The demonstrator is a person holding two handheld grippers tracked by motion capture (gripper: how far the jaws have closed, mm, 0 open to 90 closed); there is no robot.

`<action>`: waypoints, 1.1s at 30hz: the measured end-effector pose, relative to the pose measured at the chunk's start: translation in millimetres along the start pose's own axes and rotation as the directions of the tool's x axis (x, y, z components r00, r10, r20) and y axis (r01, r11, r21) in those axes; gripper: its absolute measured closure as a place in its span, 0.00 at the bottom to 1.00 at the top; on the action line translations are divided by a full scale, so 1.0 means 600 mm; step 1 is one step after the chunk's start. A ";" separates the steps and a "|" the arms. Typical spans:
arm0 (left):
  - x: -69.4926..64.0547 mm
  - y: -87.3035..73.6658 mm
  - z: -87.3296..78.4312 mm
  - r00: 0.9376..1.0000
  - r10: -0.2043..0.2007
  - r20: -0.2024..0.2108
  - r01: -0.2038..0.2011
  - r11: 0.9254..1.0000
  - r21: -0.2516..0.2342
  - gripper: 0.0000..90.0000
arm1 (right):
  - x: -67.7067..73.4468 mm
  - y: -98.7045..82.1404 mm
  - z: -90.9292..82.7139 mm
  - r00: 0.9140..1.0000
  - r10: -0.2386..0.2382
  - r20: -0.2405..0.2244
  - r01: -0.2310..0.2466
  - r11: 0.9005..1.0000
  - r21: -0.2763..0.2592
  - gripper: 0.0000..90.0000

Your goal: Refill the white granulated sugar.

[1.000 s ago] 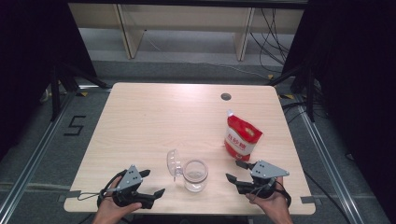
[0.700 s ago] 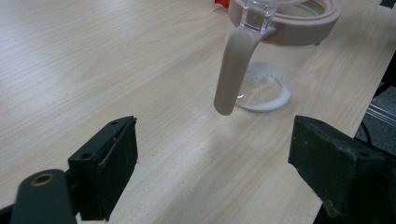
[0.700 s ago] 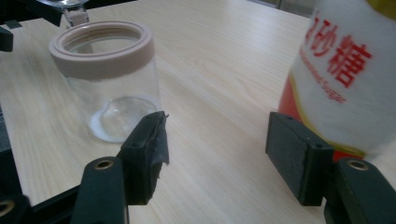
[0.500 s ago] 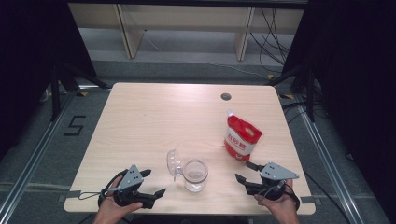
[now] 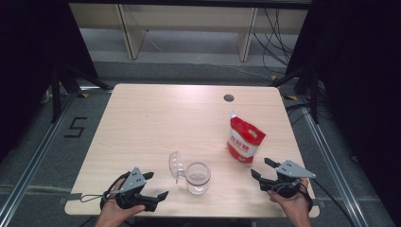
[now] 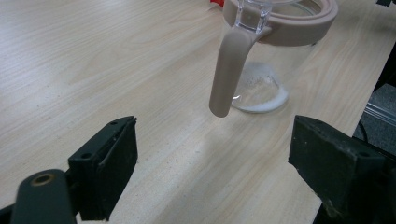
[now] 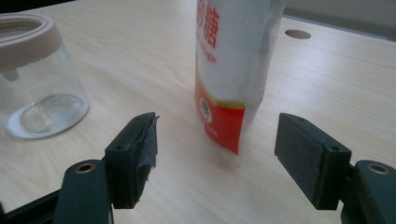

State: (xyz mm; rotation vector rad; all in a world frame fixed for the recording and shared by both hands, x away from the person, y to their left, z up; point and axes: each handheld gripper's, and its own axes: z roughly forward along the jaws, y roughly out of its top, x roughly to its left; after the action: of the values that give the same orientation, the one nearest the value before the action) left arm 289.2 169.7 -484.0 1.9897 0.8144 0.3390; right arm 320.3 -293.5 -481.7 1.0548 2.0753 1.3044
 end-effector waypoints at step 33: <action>-0.013 -0.010 0.005 1.000 0.025 0.008 -0.025 0.999 0.029 0.17 | -0.019 0.025 0.088 1.000 -0.016 -0.001 0.016 0.997 -0.081 0.22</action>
State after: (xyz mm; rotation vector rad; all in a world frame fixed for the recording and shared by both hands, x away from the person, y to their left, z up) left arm 282.3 164.5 -490.2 2.0280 0.7943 0.3352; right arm 370.2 -270.4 -491.5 1.0007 2.0103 1.3701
